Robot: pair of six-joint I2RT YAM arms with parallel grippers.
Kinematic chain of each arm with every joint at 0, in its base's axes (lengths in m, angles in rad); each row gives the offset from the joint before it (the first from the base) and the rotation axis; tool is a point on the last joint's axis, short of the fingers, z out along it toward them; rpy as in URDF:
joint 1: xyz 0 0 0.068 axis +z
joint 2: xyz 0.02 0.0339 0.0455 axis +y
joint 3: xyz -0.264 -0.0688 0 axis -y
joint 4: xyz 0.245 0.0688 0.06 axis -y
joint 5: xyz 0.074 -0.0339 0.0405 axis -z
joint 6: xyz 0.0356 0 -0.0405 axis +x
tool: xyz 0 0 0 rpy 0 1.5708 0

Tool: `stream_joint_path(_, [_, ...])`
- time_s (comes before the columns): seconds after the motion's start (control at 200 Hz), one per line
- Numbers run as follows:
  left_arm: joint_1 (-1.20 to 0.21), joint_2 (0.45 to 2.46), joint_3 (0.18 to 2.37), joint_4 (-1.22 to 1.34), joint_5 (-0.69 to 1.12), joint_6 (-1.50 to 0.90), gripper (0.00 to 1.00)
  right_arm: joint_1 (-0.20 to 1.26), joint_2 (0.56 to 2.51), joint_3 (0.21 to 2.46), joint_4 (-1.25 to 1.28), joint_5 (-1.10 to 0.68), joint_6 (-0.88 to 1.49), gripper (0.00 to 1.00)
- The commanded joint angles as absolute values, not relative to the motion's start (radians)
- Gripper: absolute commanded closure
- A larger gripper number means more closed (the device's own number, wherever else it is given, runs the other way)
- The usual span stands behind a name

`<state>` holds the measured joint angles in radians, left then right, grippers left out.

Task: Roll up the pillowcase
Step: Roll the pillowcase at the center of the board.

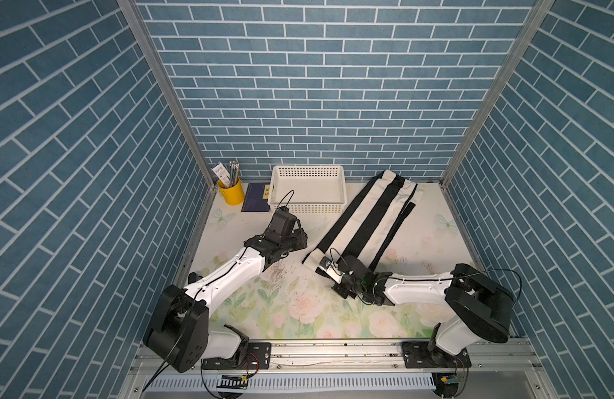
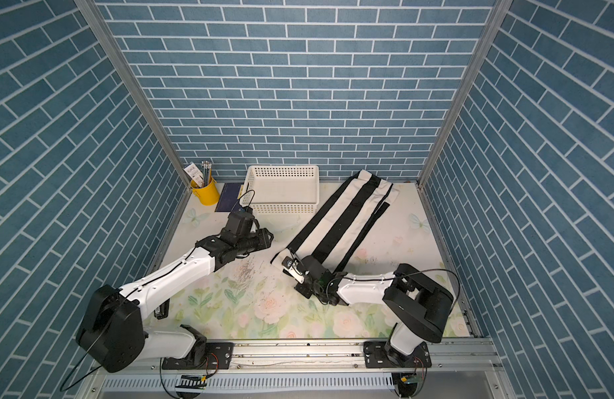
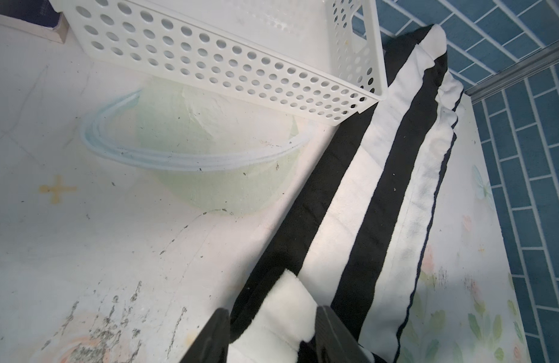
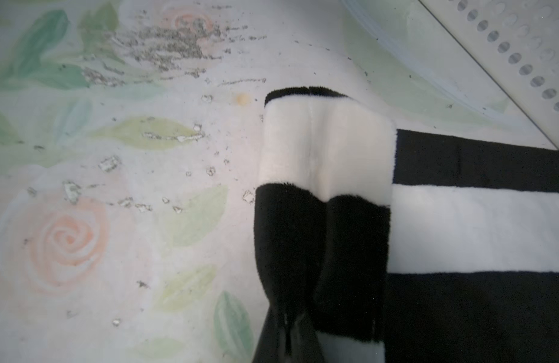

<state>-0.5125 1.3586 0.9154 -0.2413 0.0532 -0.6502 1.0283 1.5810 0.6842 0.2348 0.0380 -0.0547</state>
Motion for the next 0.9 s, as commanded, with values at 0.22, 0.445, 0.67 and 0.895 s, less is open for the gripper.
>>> stream_joint_path(0.22, [-0.509,1.346,0.867,-0.232,0.096,-0.647,0.51,0.851,1.604,0.674,0.255,-0.402,0.146,1.0])
stream_joint_path(0.445, [-0.524,1.349,0.841,-0.215,0.113,-0.639,0.51,0.75,1.605,0.643,0.326,-0.517,0.234,1.0])
stream_joint_path(0.67, [-0.58,1.395,0.847,-0.193,0.122,-0.626,0.51,0.656,1.648,0.627,0.368,-0.604,0.306,1.0])
stream_joint_path(0.895, [-0.657,1.483,0.889,-0.173,0.132,-0.602,0.51,0.598,1.721,0.654,0.344,-0.631,0.32,1.0])
